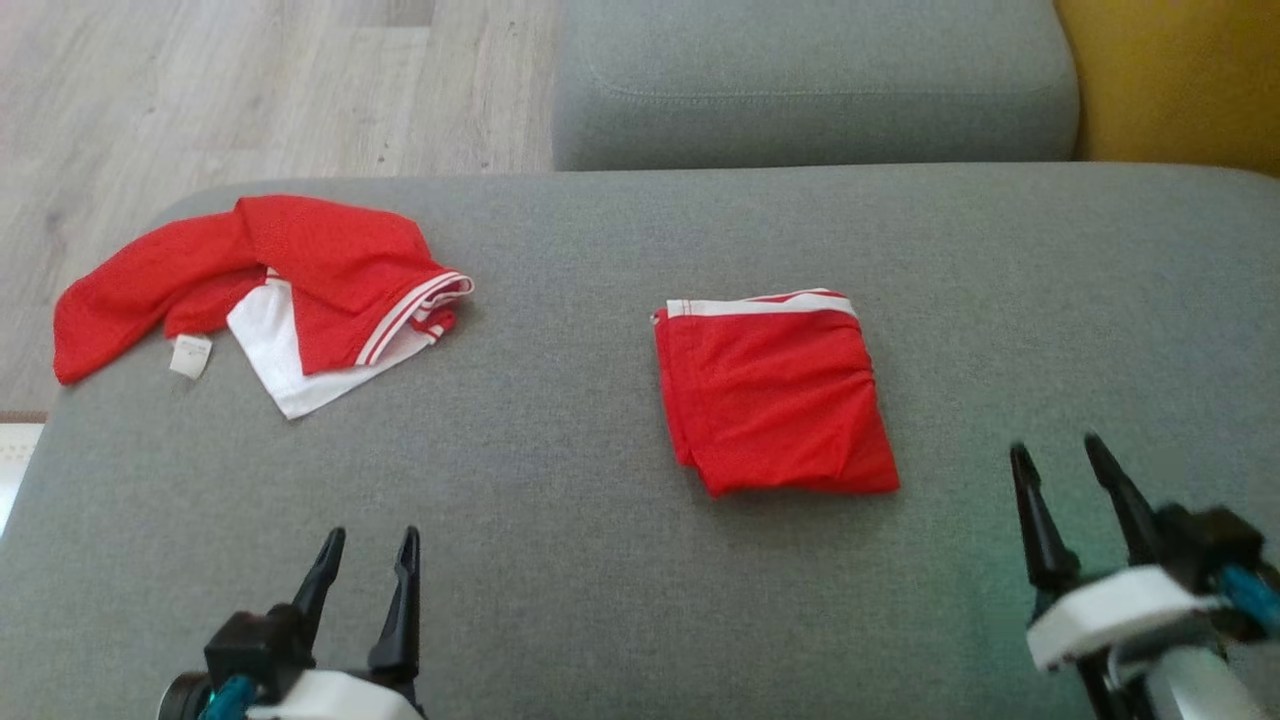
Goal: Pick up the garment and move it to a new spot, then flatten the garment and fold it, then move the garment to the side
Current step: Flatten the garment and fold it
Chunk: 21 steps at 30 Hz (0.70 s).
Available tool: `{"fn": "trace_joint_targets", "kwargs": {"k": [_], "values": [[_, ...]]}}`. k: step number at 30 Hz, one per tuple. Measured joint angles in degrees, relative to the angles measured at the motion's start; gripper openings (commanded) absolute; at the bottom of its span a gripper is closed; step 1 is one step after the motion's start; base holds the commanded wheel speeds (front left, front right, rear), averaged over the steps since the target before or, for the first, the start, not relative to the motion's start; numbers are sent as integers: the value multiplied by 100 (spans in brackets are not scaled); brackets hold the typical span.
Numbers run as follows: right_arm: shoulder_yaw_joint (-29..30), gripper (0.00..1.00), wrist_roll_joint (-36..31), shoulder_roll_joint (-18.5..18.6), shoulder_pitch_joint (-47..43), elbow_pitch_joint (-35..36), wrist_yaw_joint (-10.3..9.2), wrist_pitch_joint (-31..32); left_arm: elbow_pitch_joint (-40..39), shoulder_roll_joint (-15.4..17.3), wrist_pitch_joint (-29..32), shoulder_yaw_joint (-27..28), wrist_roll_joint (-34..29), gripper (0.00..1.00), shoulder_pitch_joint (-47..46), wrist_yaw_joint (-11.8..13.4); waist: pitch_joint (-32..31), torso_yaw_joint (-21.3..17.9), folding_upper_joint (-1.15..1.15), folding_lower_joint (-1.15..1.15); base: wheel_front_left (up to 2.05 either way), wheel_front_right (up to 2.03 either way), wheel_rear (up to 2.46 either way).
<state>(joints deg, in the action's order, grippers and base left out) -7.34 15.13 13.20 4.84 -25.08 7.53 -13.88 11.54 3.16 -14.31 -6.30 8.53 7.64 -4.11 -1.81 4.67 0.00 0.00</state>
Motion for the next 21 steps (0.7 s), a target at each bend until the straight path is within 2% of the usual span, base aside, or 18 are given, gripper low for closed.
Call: {"fn": "trace_joint_targets", "kwargs": {"k": [9, 21], "values": [[422, 100, -123, -266, -882, 537, 0, -32, 146, -1, 0, 144, -38, 100, 59, -152, -98, 20, 0, 0, 0, 0, 0], [589, 100, -264, -386, -1031, 736, 0, -32, 169, -2, 0, 180, -90, 100, 59, -201, -89, 23, 0, 0, 0, 0, 0]]}}
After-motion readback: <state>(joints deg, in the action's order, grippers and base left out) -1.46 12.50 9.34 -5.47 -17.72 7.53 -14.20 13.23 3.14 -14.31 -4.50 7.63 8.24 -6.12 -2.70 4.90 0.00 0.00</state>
